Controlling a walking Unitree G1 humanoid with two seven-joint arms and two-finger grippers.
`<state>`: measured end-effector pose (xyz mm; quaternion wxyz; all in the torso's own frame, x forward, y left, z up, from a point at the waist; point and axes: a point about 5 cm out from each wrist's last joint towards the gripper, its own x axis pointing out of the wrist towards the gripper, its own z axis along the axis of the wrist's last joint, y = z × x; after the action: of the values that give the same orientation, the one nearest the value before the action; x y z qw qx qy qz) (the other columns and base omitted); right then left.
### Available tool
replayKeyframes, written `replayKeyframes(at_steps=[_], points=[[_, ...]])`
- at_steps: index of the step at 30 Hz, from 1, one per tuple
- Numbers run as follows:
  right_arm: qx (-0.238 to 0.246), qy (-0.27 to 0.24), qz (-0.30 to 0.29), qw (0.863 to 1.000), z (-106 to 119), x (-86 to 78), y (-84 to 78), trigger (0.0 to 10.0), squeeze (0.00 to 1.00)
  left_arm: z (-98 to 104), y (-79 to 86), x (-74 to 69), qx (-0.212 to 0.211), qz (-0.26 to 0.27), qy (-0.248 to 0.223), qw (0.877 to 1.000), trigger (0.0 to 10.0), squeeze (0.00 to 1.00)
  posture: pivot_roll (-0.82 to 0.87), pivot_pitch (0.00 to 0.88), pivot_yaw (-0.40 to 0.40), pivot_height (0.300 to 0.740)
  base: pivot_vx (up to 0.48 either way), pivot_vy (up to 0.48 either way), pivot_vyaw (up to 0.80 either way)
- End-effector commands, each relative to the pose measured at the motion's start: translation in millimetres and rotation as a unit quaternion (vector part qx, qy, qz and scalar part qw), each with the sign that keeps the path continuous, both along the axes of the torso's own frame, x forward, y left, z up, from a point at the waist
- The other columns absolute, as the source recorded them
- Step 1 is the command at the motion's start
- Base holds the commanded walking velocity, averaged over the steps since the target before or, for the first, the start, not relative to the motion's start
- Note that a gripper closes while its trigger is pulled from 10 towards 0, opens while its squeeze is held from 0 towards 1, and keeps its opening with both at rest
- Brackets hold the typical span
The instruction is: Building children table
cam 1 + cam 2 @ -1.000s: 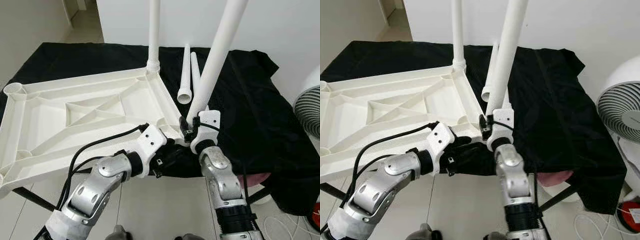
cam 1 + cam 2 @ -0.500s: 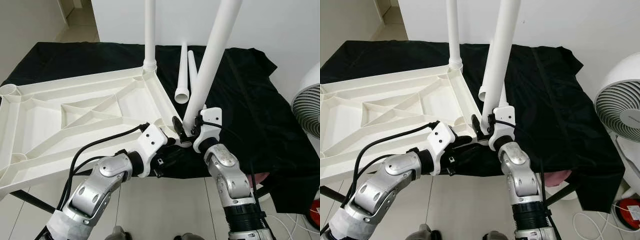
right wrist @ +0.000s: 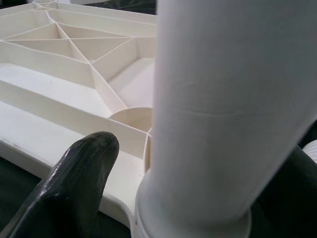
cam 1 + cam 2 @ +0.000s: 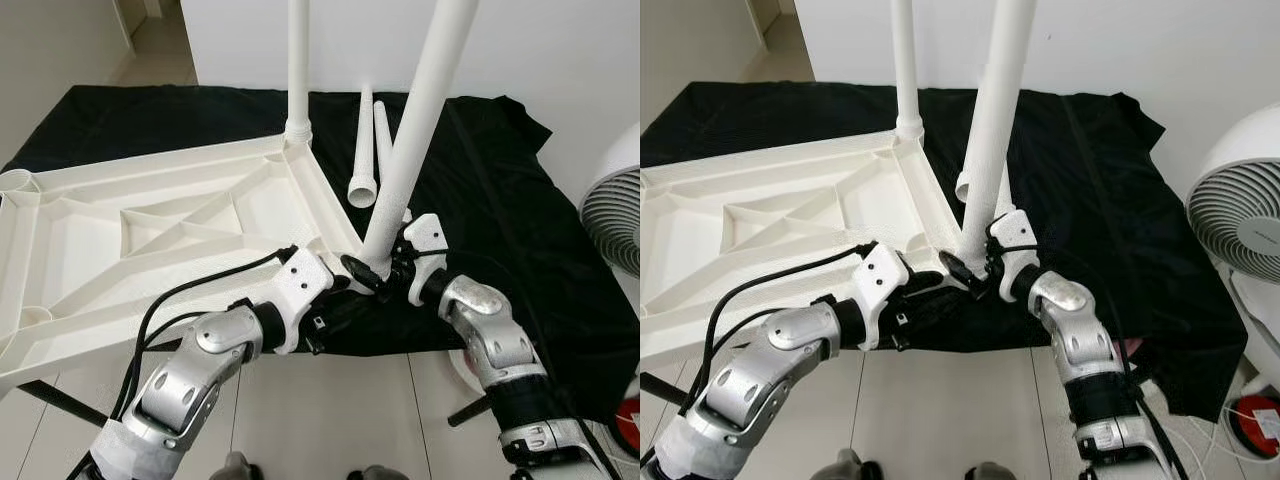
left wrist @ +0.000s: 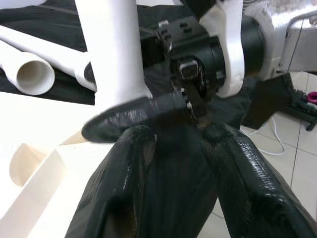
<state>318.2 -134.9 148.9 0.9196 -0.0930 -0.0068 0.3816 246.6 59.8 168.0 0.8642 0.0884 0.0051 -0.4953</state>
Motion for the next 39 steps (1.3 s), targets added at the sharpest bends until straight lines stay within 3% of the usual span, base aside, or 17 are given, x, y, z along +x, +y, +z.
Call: replayKeyframes(at_steps=[1,8,19,20,22,23,34,35,36,39], points=[[0.001,0.003,0.009,1.0,-1,0.3,0.9,10.0,0.0,2,1.2,0.4,0.004,0.003,-0.004,1.0,10.0,0.0,-0.05,0.068,0.009,0.74,0.0,0.0,0.0],[-0.003,0.002,0.055,0.998,-2,12.3,2.2,10.0,0.0,3,2.6,0.4,0.004,0.004,-0.005,1.0,10.0,0.0,-0.04,0.062,0.016,0.74,0.0,0.0,0.0],[0.0,-0.006,0.061,0.998,0,20.6,2.3,10.0,0.0,3,2.0,-0.7,0.005,-0.001,-0.004,1.0,10.0,0.0,-0.03,0.065,0.022,0.74,0.0,0.0,0.0],[0.0,-0.005,0.062,0.998,0,21.1,1.7,4.8,0.0,3,2.1,-1.2,0.005,-0.001,-0.003,1.0,10.0,0.0,-0.03,0.067,0.022,0.74,0.0,0.0,0.0],[0.0,-0.005,0.062,0.998,0,21.1,1.7,4.8,0.0,3,2.1,-1.2,0.005,-0.001,-0.003,1.0,10.0,0.0,-0.03,0.067,0.022,0.74,0.0,0.0,0.0],[0.0,-0.004,0.063,0.998,-1,21.7,1.1,0.0,0.0,3,2.2,-1.5,0.006,-0.002,-0.003,1.0,10.0,0.0,-0.03,0.067,0.022,0.74,0.0,0.0,0.0],[0.006,0.005,0.076,0.997,-8,19.4,0.2,0.0,0.0,2,2.6,-3.1,0.005,0.001,0.001,1.0,10.0,0.0,-0.02,0.074,0.016,0.74,0.0,0.0,0.0],[0.006,0.006,0.068,0.998,-9,20.0,-0.7,6.7,0.0,2,2.4,-3.5,0.005,0.001,0.001,1.0,10.0,0.0,-0.02,0.074,0.016,0.74,0.0,0.0,0.0],[0.008,0.008,0.063,0.998,-9,20.9,-1.6,10.0,0.0,2,2.3,-3.7,0.005,0.0,0.002,1.0,10.0,0.0,-0.02,0.074,0.016,0.74,0.0,0.0,0.0],[0.016,0.011,0.049,0.999,-9,22.5,-2.7,10.0,0.0,2,2.2,-3.8,0.004,0.0,0.001,1.0,10.0,0.0,-0.02,0.074,0.016,0.74,0.0,0.0,0.0]])
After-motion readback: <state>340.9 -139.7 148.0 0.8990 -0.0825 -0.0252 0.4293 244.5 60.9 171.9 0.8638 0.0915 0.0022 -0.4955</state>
